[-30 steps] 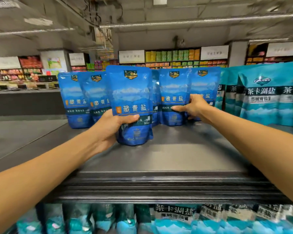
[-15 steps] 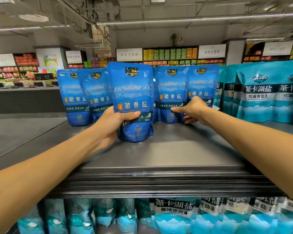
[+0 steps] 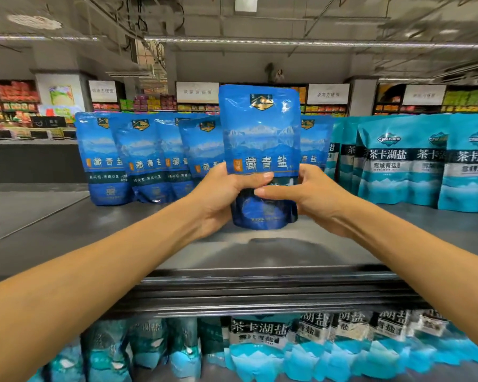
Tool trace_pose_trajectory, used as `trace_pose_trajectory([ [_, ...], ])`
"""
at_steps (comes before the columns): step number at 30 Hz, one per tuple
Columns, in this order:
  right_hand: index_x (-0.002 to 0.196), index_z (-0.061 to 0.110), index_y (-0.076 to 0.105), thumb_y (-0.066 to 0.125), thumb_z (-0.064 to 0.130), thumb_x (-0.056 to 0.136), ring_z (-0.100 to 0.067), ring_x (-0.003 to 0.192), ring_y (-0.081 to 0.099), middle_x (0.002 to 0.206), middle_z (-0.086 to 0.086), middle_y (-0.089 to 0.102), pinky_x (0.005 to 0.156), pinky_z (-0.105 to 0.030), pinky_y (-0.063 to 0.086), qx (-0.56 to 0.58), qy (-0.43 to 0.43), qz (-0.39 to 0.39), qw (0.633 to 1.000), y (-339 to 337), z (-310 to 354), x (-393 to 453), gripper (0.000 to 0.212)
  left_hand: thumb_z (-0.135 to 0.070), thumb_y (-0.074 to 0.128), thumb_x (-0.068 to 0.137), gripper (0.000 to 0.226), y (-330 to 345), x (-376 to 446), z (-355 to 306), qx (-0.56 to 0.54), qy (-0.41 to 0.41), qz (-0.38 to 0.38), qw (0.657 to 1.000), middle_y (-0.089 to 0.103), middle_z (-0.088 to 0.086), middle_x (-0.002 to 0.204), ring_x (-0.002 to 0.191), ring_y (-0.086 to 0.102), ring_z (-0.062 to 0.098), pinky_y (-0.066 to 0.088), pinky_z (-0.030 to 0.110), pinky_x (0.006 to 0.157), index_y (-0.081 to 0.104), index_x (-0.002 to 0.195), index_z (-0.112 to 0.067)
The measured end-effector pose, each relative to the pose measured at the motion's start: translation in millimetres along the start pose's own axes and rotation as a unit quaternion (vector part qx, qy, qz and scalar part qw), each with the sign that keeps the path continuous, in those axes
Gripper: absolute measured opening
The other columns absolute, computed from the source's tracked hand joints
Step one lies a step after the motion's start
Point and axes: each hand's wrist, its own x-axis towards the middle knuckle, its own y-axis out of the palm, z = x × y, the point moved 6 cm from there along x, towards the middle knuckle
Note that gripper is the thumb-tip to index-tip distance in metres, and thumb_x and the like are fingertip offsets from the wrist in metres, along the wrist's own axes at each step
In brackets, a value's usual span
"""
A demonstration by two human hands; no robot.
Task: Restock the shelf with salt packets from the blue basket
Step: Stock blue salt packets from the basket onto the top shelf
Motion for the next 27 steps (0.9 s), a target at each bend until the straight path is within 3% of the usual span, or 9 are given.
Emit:
trace_pose_trajectory([
  [4, 0.109, 0.018, 0.075, 0.079, 0.002, 0.081, -0.008, 0.088, 0.076, 0.101, 0.004, 0.079, 0.063, -0.016, 0.056, -0.017, 0.005, -0.029, 0.999, -25, -6, -12, 0.033, -0.004, 0.073, 0.087, 0.029, 15, 10, -1, 0.034, 0.02, -0.027, 0.999, 0.078, 0.006, 0.107, 0.094, 0.075, 0.018, 0.061, 0.031, 0.079, 0.071, 0.116, -0.006],
  [8, 0.109, 0.018, 0.076, 0.082, 0.006, 0.078, -0.009, 0.086, 0.076, 0.103, 0.003, 0.079, 0.059, -0.019, 0.056, -0.028, 0.057, -0.08, 0.995, -66, -22, -11, 0.033, -0.035, 0.088, 0.071, 0.046, 2, 12, 2, 0.195, -0.018, -0.055, 0.979, 0.076, -0.006, 0.105, 0.101, 0.07, 0.011, 0.051, 0.03, 0.077, 0.069, 0.111, -0.023],
  [11, 0.114, 0.011, 0.074, 0.081, 0.001, 0.077, -0.017, 0.093, 0.074, 0.106, -0.001, 0.078, 0.066, -0.022, 0.058, -0.041, 0.071, -0.132, 0.988, -104, -31, -1, 0.038, -0.04, 0.08, 0.082, 0.032, -15, 10, 5, 0.242, -0.021, -0.069, 0.968, 0.072, -0.004, 0.102, 0.098, 0.07, 0.011, 0.053, 0.026, 0.072, 0.069, 0.107, -0.023],
  [13, 0.118, 0.005, 0.071, 0.079, -0.004, 0.078, -0.023, 0.098, 0.073, 0.112, -0.008, 0.076, 0.077, -0.029, 0.059, -0.04, 0.074, -0.159, 0.984, -121, -41, 9, 0.041, -0.036, 0.07, 0.092, 0.017, -24, 6, 4, 0.256, -0.02, -0.082, 0.963, 0.071, -0.002, 0.102, 0.094, 0.07, 0.009, 0.053, 0.023, 0.068, 0.068, 0.104, -0.023],
  [16, 0.123, -0.001, 0.067, 0.073, -0.008, 0.082, -0.028, 0.108, 0.07, 0.119, -0.013, 0.073, 0.094, -0.039, 0.056, -0.011, 0.088, -0.161, 0.983, -136, -61, 19, 0.042, -0.03, 0.062, 0.099, 0.012, -34, 1, 3, 0.263, -0.029, -0.101, 0.959, 0.068, 0.002, 0.099, 0.087, 0.068, 0.008, 0.053, 0.021, 0.063, 0.067, 0.104, -0.021],
  [21, 0.099, 0.019, 0.074, 0.081, 0.006, 0.08, -0.011, 0.076, 0.076, 0.092, 0.004, 0.08, 0.059, -0.023, 0.06, -0.094, 0.122, -0.116, 0.981, -151, -72, 34, 0.024, -0.031, 0.055, 0.102, 0.024, -47, -9, 0, 0.279, -0.032, -0.107, 0.954, 0.066, 0.002, 0.091, 0.081, 0.066, 0.01, 0.05, 0.026, 0.065, 0.07, 0.106, -0.013],
  [27, 0.108, 0.01, 0.073, 0.086, 0.005, 0.075, -0.015, 0.076, 0.071, 0.096, -0.003, 0.076, 0.051, -0.019, 0.053, -0.105, 0.107, -0.195, 0.969, -157, -83, 57, 0.036, -0.043, 0.047, 0.104, 0.038, -60, -11, -4, 0.239, -0.042, -0.134, 0.961, 0.065, 0.003, 0.088, 0.081, 0.064, 0.015, 0.048, 0.029, 0.063, 0.071, 0.1, -0.013],
])
